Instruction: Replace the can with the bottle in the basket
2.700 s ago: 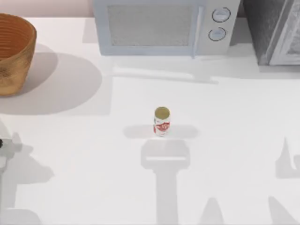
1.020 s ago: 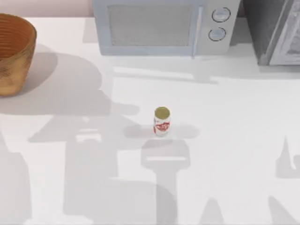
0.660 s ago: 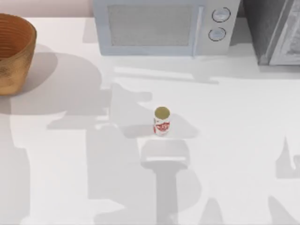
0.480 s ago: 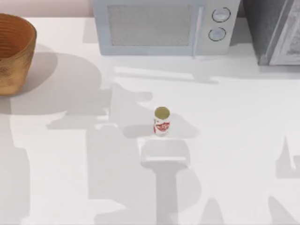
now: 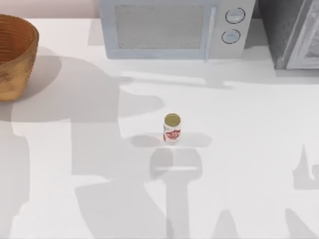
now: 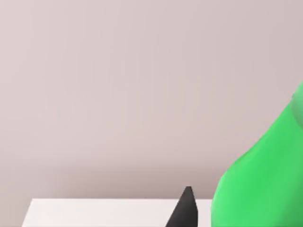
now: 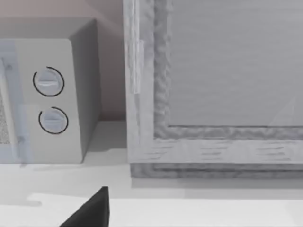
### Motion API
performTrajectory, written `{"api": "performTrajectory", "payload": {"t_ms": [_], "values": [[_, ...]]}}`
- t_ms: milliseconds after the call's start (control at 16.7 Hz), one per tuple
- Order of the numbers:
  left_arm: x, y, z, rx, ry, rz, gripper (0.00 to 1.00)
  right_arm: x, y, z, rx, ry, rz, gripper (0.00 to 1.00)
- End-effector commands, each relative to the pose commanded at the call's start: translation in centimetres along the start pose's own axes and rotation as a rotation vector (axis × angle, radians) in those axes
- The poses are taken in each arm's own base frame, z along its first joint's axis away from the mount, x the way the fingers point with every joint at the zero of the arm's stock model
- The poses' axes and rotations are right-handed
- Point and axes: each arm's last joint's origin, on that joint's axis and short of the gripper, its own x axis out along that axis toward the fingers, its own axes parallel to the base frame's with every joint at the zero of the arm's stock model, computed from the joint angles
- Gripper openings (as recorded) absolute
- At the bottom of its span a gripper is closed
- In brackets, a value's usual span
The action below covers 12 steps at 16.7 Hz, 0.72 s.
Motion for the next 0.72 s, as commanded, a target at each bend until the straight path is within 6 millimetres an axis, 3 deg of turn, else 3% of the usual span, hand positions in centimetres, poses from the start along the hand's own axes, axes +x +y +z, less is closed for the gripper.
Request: {"api": "performTrajectory", "payload": {"t_ms": [300, 720], "values": [[0.36, -0.24, -0.08, 0.002, -0.004, -0.002, 0.00, 0.00, 0.00, 0.00, 0.000, 0.000, 0.000, 1.00], [0.36, -0.24, -0.08, 0.002, -0.004, -0.002, 0.53, 0.00, 0.00, 0.00, 0.000, 0.000, 0.000, 1.00]]}}
